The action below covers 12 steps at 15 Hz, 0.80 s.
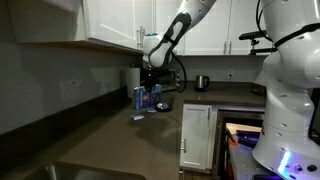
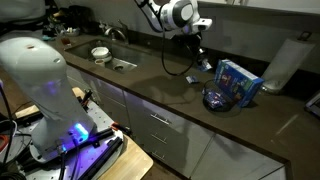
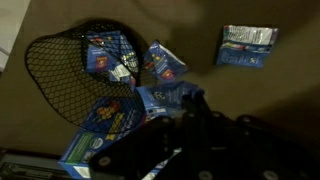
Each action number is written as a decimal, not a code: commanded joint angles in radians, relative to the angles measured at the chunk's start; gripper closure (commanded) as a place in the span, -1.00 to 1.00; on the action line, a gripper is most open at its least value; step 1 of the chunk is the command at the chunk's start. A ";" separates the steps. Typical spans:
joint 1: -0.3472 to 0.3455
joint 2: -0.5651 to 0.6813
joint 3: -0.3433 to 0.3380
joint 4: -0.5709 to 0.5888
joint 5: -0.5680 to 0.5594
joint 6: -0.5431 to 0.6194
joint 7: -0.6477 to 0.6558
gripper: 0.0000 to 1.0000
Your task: Pick the sachet and put it in the basket
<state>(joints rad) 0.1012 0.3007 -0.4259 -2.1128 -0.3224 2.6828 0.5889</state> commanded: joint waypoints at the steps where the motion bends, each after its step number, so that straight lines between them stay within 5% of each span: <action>1: -0.059 0.007 -0.004 0.048 -0.009 -0.053 0.064 0.91; 5: -0.099 0.034 -0.034 0.086 -0.020 -0.086 0.152 0.90; 6: -0.102 0.036 -0.041 0.092 -0.025 -0.101 0.180 0.39; 12: -0.093 -0.031 -0.002 0.067 -0.054 -0.220 0.252 -0.26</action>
<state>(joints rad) 0.0071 0.3181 -0.4676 -2.0317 -0.3481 2.5269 0.8111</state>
